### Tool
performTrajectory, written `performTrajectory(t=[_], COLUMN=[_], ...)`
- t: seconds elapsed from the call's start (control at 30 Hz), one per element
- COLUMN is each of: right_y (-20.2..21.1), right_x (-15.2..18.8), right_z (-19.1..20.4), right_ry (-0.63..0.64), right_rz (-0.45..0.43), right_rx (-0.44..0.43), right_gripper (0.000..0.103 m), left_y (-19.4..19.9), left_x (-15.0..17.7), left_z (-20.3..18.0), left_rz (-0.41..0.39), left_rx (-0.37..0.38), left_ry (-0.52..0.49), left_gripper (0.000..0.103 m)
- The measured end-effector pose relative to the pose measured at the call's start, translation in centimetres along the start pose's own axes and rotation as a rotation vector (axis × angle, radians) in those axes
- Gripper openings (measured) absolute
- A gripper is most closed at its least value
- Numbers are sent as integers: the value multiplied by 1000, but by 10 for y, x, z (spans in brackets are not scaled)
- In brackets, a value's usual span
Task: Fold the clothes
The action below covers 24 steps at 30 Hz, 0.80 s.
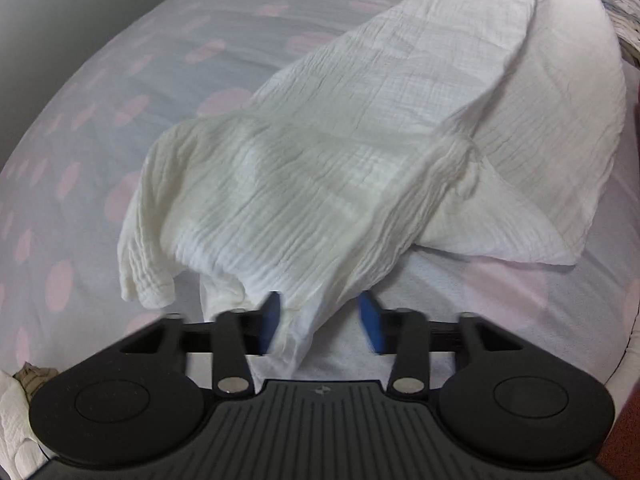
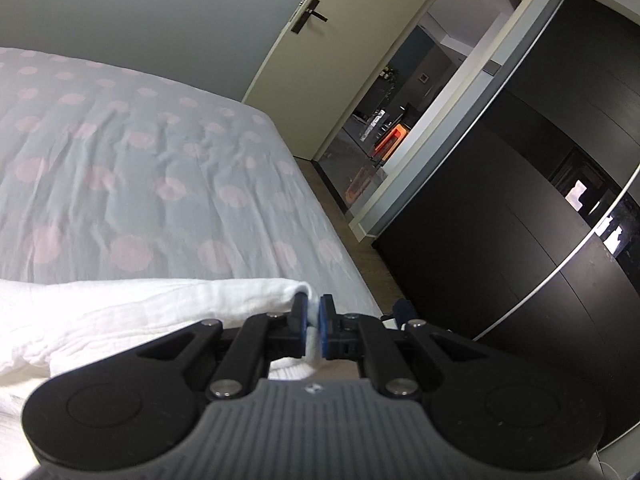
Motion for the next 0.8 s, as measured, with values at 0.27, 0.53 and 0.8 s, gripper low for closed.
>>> performTrajectory(t=[0.27,0.53,0.8], right_y=[2,23,85], right_x=[3,19,31], right_z=[2,-11,-21], right_ry=[5,-38,-61], right_rz=[-14,-52,-174], right_rx=[-7,-58,-149], right_gripper=[7,7,7], left_y=[33,141,262], left_x=[10,75,137], left_z=[34,87,88], left_rz=[-44,-160,-297], left_rx=[44,-64,-239], left_ry=[250,513,628], left_gripper=[2,1,0])
Point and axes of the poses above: each gripper's, at about its wrist camera, not at the fingertips, and y roughly against the way its jaws point, z to its left, x to its underside, the point moved 5 cm from there along -y, roughly the way its jaws point, and after that the axes turned 15 degrees about z, right-handed, at the moved point
